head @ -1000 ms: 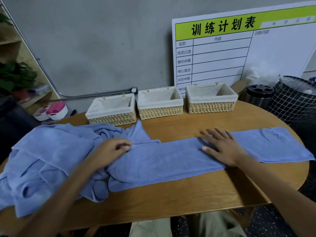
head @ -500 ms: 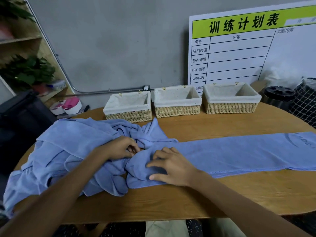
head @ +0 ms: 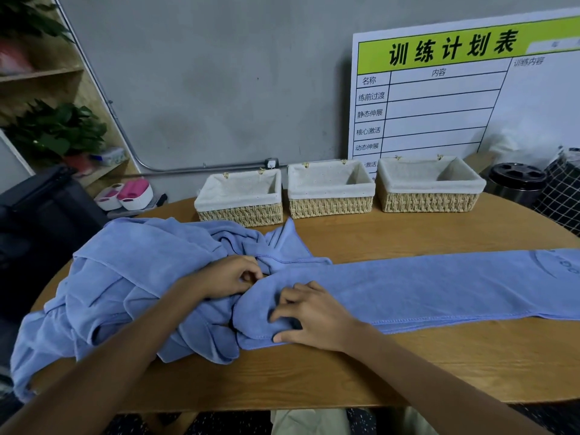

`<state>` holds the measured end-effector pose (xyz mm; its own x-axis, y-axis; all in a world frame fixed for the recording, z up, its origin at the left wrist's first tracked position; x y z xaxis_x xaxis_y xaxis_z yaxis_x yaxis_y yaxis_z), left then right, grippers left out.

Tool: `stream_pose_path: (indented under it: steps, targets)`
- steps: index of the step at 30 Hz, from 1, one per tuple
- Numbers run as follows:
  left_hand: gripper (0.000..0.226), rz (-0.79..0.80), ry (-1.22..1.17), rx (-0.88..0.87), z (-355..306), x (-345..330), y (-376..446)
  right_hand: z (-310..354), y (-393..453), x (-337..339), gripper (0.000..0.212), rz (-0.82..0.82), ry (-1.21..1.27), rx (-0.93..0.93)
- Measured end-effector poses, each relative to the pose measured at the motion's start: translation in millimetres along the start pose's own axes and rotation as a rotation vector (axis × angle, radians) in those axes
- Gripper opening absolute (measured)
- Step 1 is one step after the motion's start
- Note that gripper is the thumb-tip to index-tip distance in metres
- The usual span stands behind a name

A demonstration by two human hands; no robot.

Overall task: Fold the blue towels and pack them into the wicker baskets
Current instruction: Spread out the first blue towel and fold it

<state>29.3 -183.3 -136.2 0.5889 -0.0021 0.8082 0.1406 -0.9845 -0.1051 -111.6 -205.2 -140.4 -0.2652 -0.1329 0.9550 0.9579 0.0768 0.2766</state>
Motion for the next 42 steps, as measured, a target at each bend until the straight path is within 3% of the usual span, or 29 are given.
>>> stream_pose_path:
  steps: [11,19,23,28,34,40,42]
  targets:
    - [0.016,-0.081,-0.427,0.145,6,17,-6,9,-4,7,0.018,-0.098,-0.017,0.058]
    - [0.042,0.092,-0.471,0.215,2,6,-16,9,-6,7,0.017,-0.098,0.068,0.045]
    - [0.046,0.03,-0.479,0.22,4,9,-20,8,-6,8,0.018,-0.079,0.1,0.041]
    - [0.036,0.027,-0.527,0.214,1,5,-20,7,-7,8,0.017,-0.07,0.118,0.031]
    - [0.055,0.07,-0.632,0.194,4,1,-18,9,-8,9,0.018,-0.065,0.109,0.038]
    - [0.044,-0.077,-0.74,0.205,10,-4,-14,10,-8,9,0.017,-0.072,0.12,0.051]
    - [0.04,-0.173,-0.506,0.196,9,1,-14,11,-9,9,0.016,-0.078,0.117,0.061]
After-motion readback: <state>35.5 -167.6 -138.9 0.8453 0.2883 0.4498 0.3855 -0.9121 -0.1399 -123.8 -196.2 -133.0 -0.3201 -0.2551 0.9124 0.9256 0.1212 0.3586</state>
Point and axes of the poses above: each hand's wrist, its own y-axis towards the middle knuckle, its own x-axis out of the back of the hand, z = x × y, the point moved 10 cm from there along y, towards the middle knuckle, and after that the axes turned 10 degrees about -y, right-handed, at the moved point
